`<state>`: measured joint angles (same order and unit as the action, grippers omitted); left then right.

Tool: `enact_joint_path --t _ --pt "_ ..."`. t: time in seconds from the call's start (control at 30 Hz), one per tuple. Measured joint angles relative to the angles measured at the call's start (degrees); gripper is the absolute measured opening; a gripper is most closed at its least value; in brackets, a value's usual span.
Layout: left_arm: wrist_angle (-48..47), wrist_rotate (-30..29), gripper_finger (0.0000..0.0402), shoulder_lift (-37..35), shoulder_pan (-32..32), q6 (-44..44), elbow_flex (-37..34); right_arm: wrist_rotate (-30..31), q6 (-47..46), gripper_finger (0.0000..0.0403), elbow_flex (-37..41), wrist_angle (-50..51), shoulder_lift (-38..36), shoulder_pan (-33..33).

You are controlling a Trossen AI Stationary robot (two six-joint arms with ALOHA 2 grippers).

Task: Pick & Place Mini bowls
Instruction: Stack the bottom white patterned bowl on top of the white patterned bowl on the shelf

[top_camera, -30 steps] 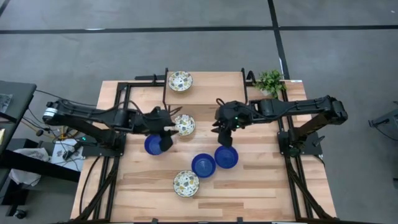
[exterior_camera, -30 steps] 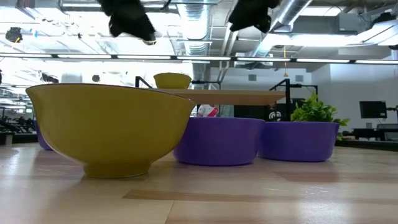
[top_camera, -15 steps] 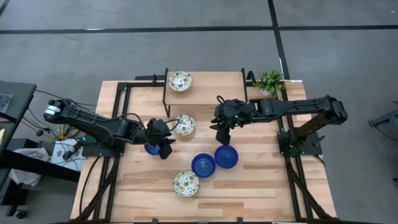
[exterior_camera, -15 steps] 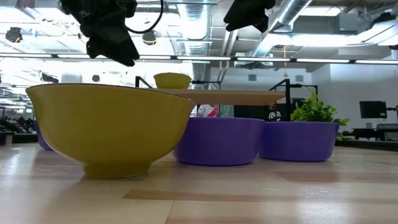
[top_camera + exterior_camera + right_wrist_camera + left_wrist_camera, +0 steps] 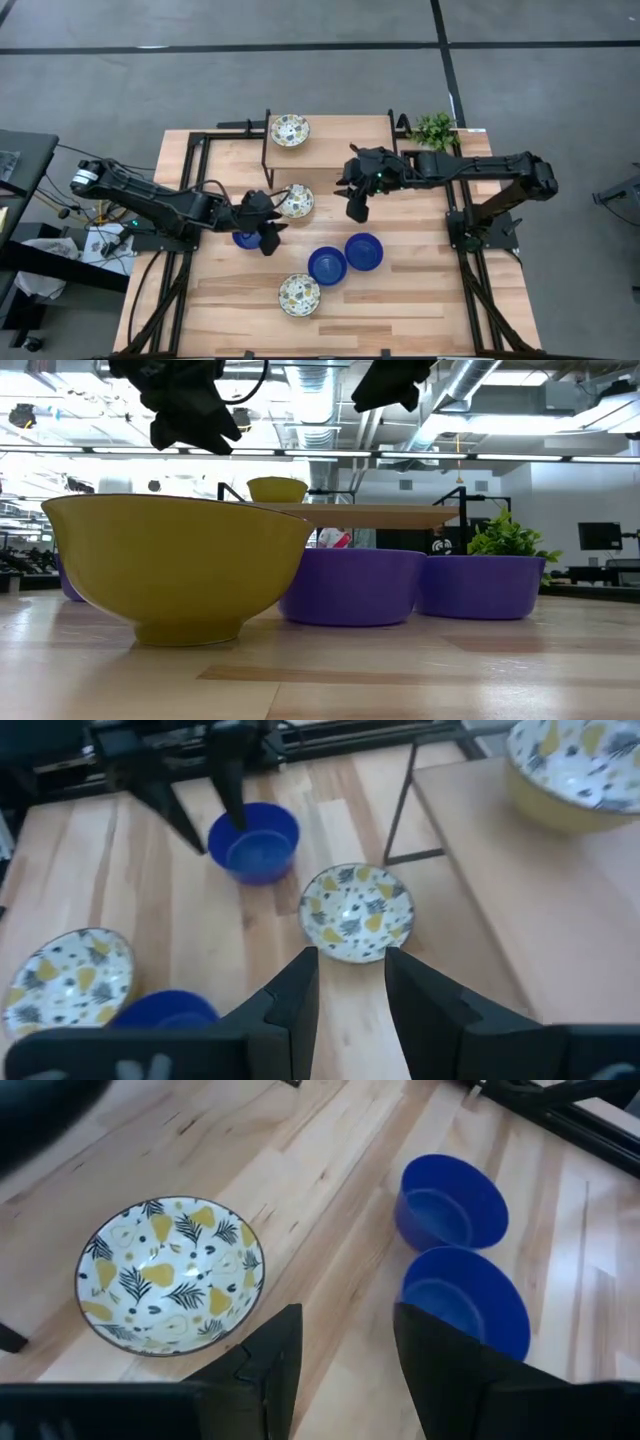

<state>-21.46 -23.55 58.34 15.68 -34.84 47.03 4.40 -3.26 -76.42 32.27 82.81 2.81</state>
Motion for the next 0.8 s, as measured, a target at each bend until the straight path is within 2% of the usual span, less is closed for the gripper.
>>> enact_joint_path --t 0.07,0.23,0.33,0.53,0.8 --pt "1.6 0.0 0.0158 0.6 0.0 -0.1 0.0 -1.6 1.9 0.0107 0.0 -1.1 0.0 1.0" --pt "2.9 1.5 0.0158 1.3 0.0 0.0 0.0 -12.4 5.2 0.0107 0.0 -5.8 1.3 3.0" --pt "3.1 1.5 0.0158 1.3 0.0 -0.1 0.0 -15.7 7.2 0.0107 0.0 -7.3 3.7 3.3" --pt "4.5 3.9 0.0158 1.3 0.0 -0.2 0.0 -16.3 9.7 0.0107 0.0 -7.3 8.8 3.3" --pt "5.1 8.0 0.0158 1.3 0.1 -2.7 0.0 -16.5 9.9 0.0107 0.0 -7.0 10.3 2.9"
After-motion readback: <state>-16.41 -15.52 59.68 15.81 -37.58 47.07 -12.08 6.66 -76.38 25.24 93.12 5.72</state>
